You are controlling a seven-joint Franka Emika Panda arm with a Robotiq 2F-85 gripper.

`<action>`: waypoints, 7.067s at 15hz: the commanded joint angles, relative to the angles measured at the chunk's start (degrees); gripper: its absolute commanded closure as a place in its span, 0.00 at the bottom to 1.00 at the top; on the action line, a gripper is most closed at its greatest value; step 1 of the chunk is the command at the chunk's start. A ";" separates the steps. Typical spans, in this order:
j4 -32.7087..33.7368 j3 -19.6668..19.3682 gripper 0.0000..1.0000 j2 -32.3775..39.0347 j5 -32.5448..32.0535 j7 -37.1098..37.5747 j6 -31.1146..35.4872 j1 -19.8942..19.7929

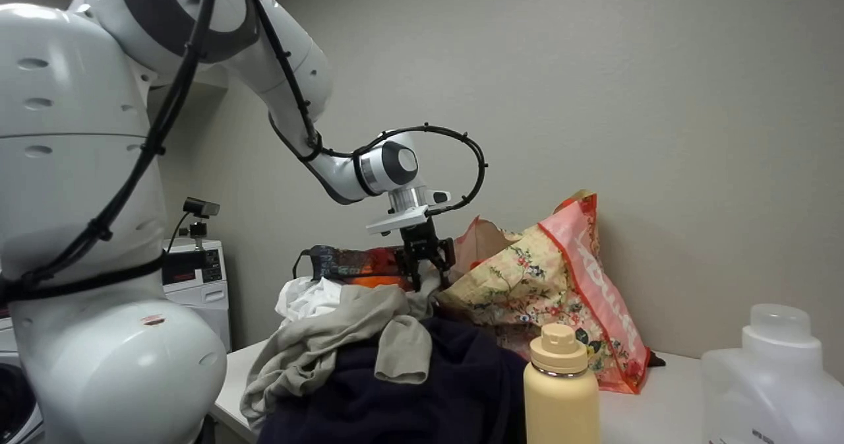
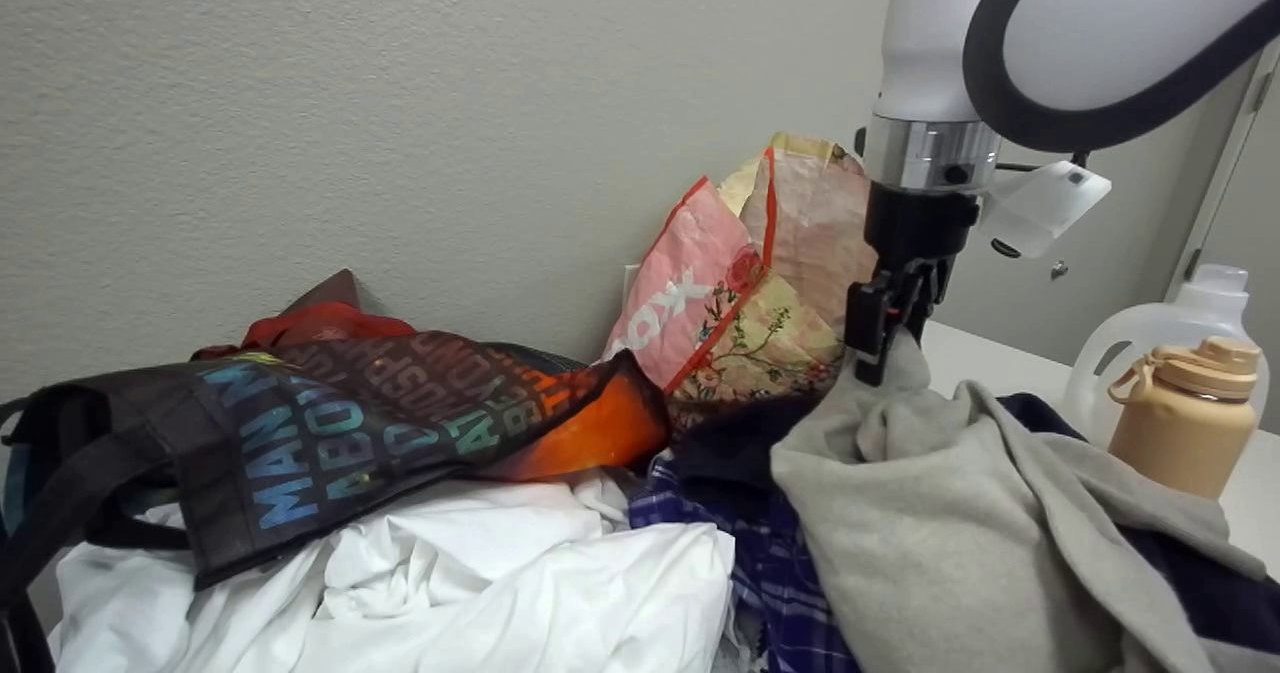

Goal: Take the grey clothing out of the pink bag

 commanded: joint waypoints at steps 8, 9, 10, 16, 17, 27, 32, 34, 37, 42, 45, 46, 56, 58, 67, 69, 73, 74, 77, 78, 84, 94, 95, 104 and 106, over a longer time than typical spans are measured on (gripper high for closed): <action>-1.84 -2.11 0.95 -0.74 7.39 -0.10 4.96 -0.26; -1.83 -2.44 0.93 -1.43 8.99 -0.13 5.52 -0.36; -1.79 -2.77 0.93 -2.55 10.25 -0.08 5.98 -0.49; -1.36 -7.89 0.93 -11.31 31.20 -14.95 3.59 0.67; -1.28 -9.03 0.93 -12.42 34.07 -17.66 3.23 0.83; -1.36 -14.07 0.93 -18.82 39.51 -28.86 3.18 2.18; -0.54 -20.37 0.94 -21.37 53.82 -44.70 -1.23 6.19; -0.55 -21.92 0.94 -22.57 58.78 -51.40 -3.89 6.23; 0.30 -23.09 0.94 -23.81 65.32 -60.55 -8.99 5.09; 6.33 -22.10 0.95 -22.67 69.89 -68.93 -18.60 3.00; 12.29 -19.51 0.94 -21.17 66.07 -67.57 -23.90 1.55; 14.35 -18.93 0.94 -20.65 65.45 -67.57 -25.26 1.49; 35.78 -17.19 0.94 -11.55 51.73 -65.37 -41.15 -0.45; 36.89 -17.13 0.94 -9.12 47.12 -64.88 -44.25 -0.85; 24.17 -15.91 0.95 1.58 33.54 -65.92 -48.19 -4.06; 20.18 -15.21 0.95 4.08 30.23 -64.88 -47.68 -4.91; 13.92 -14.13 0.95 7.79 21.96 -62.85 -48.05 -6.26; 12.12 -13.84 0.95 8.48 19.92 -62.04 -47.82 -6.43; 8.60 -12.69 0.95 10.71 14.62 -57.22 -47.69 -6.27; 8.04 -12.25 0.95 11.51 13.04 -55.64 -48.43 -6.16; 5.77 -9.42 0.95 15.21 3.45 -50.57 -55.43 -5.88; 8.90 -7.40 0.35 15.04 1.61 -38.37 -54.70 -6.97; 10.05 -7.48 0.27 14.32 2.98 -38.00 -54.74 -7.21; 24.78 -8.93 0.00 6.93 17.74 -34.83 -55.01 -8.07; 26.84 -8.84 0.00 5.91 22.00 -32.72 -52.28 -7.62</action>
